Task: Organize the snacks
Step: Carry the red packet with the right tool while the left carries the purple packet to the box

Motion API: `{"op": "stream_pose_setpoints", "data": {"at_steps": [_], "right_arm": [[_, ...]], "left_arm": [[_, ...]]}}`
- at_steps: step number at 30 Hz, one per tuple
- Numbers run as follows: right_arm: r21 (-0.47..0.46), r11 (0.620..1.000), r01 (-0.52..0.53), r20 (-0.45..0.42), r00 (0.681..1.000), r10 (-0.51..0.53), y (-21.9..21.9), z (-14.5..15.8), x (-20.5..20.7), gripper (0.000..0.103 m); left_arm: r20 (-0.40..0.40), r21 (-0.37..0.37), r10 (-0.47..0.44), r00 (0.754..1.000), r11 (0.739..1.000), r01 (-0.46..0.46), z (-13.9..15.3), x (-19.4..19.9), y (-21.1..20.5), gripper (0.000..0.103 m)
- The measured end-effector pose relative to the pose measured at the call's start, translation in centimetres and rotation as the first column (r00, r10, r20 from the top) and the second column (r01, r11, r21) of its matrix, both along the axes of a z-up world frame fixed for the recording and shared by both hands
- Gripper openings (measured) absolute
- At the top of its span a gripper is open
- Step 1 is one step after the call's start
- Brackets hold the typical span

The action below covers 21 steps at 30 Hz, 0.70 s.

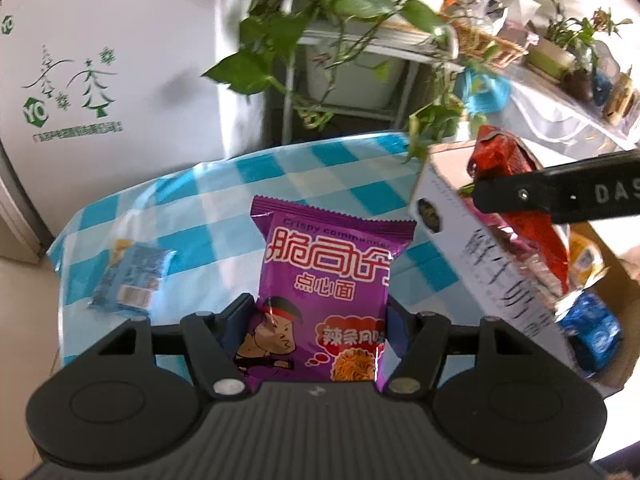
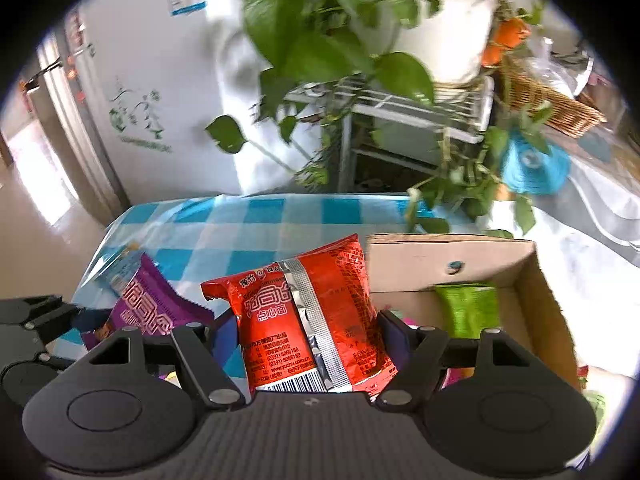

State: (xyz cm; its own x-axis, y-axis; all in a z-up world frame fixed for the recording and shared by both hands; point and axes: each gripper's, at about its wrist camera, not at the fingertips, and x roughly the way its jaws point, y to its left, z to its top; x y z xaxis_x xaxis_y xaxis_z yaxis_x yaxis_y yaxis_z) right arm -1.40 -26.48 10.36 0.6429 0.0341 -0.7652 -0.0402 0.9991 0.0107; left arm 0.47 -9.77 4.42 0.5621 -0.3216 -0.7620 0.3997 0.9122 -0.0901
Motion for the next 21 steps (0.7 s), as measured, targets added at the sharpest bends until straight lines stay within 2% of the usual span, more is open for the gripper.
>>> {"op": "stream_pose_setpoints", "data": {"at_steps": [6,21], "right_arm": [[0.020,0.999,0.049,0.035,0.998,-0.050,-3.2,1.2,-0.8,0.078],[0.046,0.985,0.167,0.063,0.984,-0.169,-8.7,2.1,-2.6,0.078]], "left_arm": [[-0.008,-0.048,-0.033,0.999,0.998,0.032,0.6,-1.6,-3.0,0.067],[0.005,-0.107,-0.140,0.990,0.984,0.140,2.1,-4.3,-10.5,0.067]]}}
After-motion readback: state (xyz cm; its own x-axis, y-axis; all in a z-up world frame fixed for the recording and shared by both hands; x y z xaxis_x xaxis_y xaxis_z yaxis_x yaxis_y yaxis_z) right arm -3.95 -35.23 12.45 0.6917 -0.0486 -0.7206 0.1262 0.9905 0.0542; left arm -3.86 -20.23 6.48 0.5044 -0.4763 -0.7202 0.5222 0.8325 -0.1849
